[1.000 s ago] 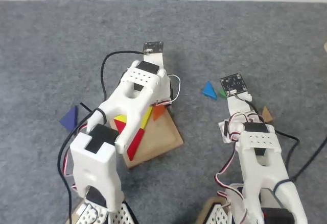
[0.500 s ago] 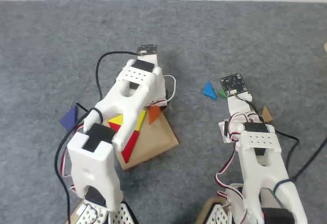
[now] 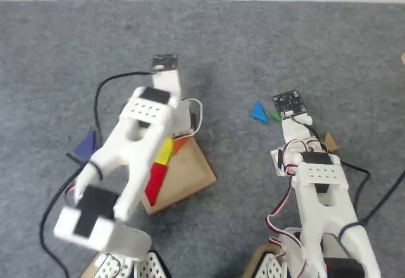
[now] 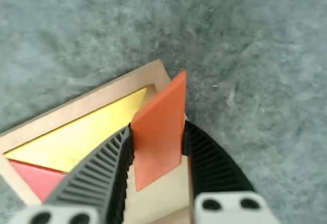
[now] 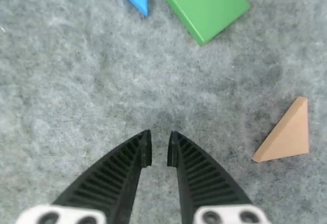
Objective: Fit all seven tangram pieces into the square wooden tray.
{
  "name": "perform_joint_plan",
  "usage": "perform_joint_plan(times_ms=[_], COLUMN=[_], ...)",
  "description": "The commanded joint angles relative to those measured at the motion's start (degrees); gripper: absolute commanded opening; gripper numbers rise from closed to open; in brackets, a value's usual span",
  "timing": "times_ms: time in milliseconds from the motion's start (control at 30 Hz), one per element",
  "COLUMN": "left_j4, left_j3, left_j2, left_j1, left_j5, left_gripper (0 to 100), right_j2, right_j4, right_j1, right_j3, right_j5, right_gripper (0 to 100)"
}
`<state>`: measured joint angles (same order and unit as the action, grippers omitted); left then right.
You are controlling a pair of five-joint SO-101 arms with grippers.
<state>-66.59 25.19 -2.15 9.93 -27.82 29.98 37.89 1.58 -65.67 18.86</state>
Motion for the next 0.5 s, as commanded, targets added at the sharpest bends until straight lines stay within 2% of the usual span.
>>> perform_joint_plan(times_ms=[0, 167, 467], left_j4=[3.16, 1.05, 1.49], left_j3=[3.21, 4.79, 4.62], left_j2=[7.03, 5.27, -2.02], left_j1=[-2.37, -1.41, 2.73], left_j5=[-0.26, -6.59, -8.62], left_gripper=[10, 10, 7], right_j2=[0.57, 0.57, 0.57], right_j4=[-1.1, -1.1, -1.19], right_j1=[-0.13, -0.13, -0.13], right_j3=[0.44, 0.44, 0.44], right_j5=[-0.7, -0.7, -0.7], right_gripper=[7.0, 7.0, 7.0])
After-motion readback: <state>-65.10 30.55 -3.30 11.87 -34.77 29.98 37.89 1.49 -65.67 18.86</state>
